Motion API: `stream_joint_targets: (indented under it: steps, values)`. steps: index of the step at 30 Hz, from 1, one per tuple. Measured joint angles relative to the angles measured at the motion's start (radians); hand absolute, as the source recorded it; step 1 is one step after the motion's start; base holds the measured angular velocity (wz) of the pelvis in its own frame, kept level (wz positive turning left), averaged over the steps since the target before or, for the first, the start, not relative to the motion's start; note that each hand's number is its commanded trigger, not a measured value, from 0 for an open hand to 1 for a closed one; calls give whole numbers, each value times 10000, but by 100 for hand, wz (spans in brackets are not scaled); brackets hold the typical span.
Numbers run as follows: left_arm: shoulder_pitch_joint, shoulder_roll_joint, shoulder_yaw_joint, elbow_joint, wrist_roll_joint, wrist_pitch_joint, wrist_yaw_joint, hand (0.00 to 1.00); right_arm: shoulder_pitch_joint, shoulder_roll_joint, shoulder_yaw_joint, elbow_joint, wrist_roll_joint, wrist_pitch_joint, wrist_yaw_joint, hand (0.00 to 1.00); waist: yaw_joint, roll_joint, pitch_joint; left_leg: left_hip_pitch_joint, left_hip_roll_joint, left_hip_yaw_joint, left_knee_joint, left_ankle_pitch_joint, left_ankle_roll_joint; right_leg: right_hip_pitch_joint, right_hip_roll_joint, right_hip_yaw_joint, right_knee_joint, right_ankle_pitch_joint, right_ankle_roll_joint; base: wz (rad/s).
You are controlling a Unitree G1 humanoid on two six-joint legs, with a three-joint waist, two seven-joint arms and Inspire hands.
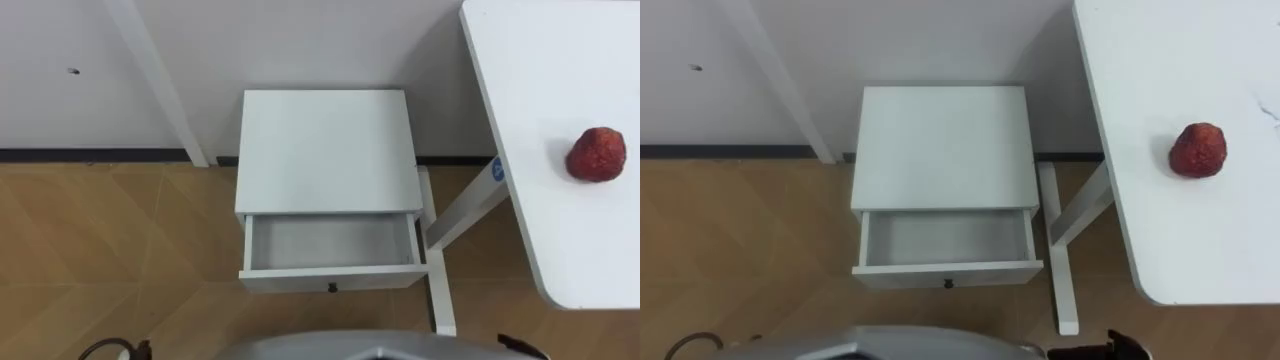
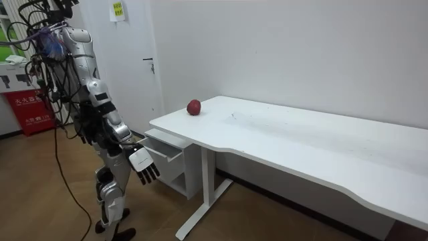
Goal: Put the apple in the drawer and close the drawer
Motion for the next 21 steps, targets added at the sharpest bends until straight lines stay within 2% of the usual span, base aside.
stream_joint_targets:
  steps: [8, 11, 12, 13, 14, 15, 17, 21]
  values:
    - [-71, 2, 7, 36, -7, -6, 3, 0, -19, -1, -35, -2, 877, -120, 70, 0, 5, 9, 22, -9, 22, 217, 27, -5, 7, -9, -16, 47, 0, 0, 1, -3]
    - [-171, 2, 39, 36, -10, -6, 25, 0, -21, -5, -461, -18, 1603, -107, -123, 0, -7, 89, -15, 5, 28, 254, 9, -10, 14, -24, -24, 52, 1, 1, 2, -8]
    - [-193, 2, 126, 19, -29, -7, 57, 0, 43, -2, -642, -20, 2200, -107, -285, 0, -61, 32, 15, 4, 30, 320, 22, -10, 15, -14, -41, -12, 3, 3, 6, 0]
    - [-221, 7, 208, 1, -87, -8, 73, 0, 45, -2, -840, -76, 2865, -104, -427, 0, -146, 35, 11, -4, 37, 359, 27, -13, 20, -12, -44, -12, 5, 4, 7, 0]
    - [-179, 20, 208, -9, -228, -8, 93, 0, 48, -1, -1135, -114, 3732, -105, -540, 0, -257, 108, -30, -12, 41, 380, 34, -17, 27, -14, -36, 32, 4, 8, 15, 0]
    - [-174, 21, 209, -10, -239, -12, 94, 0, 119, -1, -1301, -128, 4160, -105, -609, 0, -304, 84, -20, -2, 49, 412, 29, -22, 34, -18, -35, 65, 3, 10, 18, -9]
    - [-109, 20, 325, 0, -426, -38, 94, 0, 183, 8, -2216, -384, 5725, -101, -981, 0, -447, 75, -26, 48, 69, 456, -4, -25, 39, -28, -20, 248, 10, 14, 25, -14]
    - [7, 60, 761, 3, -493, -148, 278, 0, 294, 8, -3700, -955, 8237, -111, -1622, 0, -807, 28, -66, 80, 68, 463, -53, -18, 48, -43, -25, 227, 28, 18, 31, -4]
